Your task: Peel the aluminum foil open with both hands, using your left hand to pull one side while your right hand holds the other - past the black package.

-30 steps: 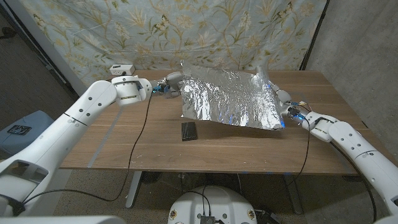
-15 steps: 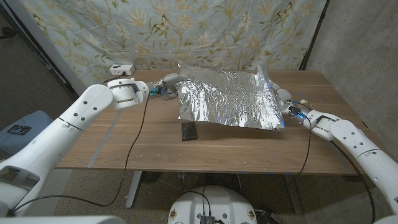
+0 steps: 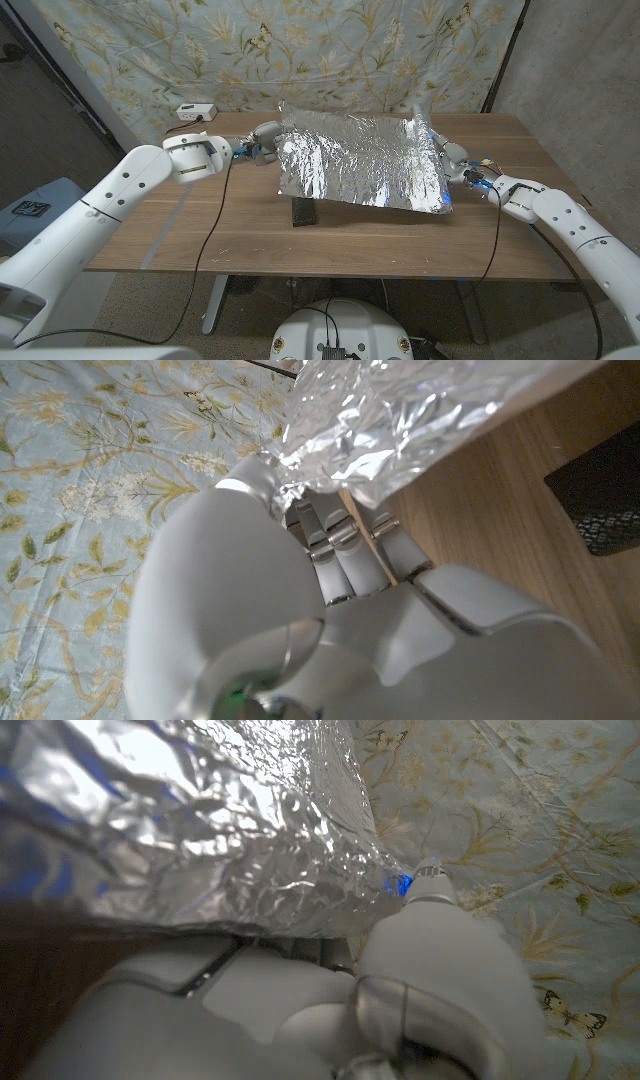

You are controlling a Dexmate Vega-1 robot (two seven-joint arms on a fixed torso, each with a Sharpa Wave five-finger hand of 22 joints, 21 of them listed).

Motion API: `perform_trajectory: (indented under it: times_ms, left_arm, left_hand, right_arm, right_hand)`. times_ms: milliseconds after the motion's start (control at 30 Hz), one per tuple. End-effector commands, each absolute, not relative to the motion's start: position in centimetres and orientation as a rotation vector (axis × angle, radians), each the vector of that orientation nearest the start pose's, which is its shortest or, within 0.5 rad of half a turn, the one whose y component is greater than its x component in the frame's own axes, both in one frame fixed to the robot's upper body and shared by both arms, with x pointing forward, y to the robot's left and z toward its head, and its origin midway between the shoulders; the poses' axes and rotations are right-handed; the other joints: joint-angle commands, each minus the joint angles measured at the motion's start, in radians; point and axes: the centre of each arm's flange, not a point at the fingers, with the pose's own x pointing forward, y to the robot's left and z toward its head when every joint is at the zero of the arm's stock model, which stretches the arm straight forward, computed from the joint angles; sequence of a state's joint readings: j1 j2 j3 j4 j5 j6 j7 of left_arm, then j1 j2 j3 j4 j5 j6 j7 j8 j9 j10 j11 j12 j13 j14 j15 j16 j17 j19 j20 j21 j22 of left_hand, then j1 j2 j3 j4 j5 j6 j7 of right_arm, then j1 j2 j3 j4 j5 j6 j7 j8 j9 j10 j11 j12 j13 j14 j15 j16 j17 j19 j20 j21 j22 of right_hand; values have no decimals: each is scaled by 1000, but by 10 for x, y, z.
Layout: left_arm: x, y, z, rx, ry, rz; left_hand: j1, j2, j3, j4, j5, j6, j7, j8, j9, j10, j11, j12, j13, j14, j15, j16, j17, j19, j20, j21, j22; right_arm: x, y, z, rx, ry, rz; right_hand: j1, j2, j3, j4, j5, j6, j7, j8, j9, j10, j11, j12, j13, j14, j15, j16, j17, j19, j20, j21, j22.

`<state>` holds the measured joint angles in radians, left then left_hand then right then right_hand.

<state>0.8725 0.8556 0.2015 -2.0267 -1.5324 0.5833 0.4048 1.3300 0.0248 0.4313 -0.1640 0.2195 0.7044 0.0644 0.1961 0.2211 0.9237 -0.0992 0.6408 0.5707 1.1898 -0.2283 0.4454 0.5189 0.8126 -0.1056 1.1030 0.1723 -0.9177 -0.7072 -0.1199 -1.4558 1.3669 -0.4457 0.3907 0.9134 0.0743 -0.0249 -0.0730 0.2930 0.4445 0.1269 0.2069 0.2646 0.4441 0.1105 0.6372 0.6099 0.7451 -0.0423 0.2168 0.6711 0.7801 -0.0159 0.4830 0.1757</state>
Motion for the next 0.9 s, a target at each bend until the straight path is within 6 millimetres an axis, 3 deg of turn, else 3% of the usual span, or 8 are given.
perform_trajectory:
  times_ms: [33,500,900]
  left_arm:
    - [522,253,50,-304,-38,-409]
    - [521,268,39,-347,-26,-381]
    - [523,268,30,-378,-15,-393]
  left_hand:
    - [3,11,-1,1,-5,59,60,0,2,-1,-12,8,2,10,-1,0,3,1,-5,8,2]
    - [0,13,-2,3,-4,53,59,-2,2,-4,-13,11,3,12,0,-3,5,2,-6,11,1]
    - [-6,15,-4,6,-4,40,57,-7,3,-11,-21,9,0,0,0,-13,5,-8,-3,9,1]
  right_arm:
    - [607,-339,-21,552,-130,685]
    - [610,-325,-23,539,-94,694]
    - [613,-316,-23,525,-65,704]
  right_hand:
    - [-3,9,-7,1,6,0,4,4,1,1,1,-2,3,1,3,0,0,11,0,-5,4]
    - [-8,17,-10,4,5,1,6,4,0,3,4,-2,4,5,4,1,-1,16,1,-10,4]
    - [-10,18,-13,5,3,2,9,5,0,6,5,-3,4,8,7,1,-3,22,2,-14,4]
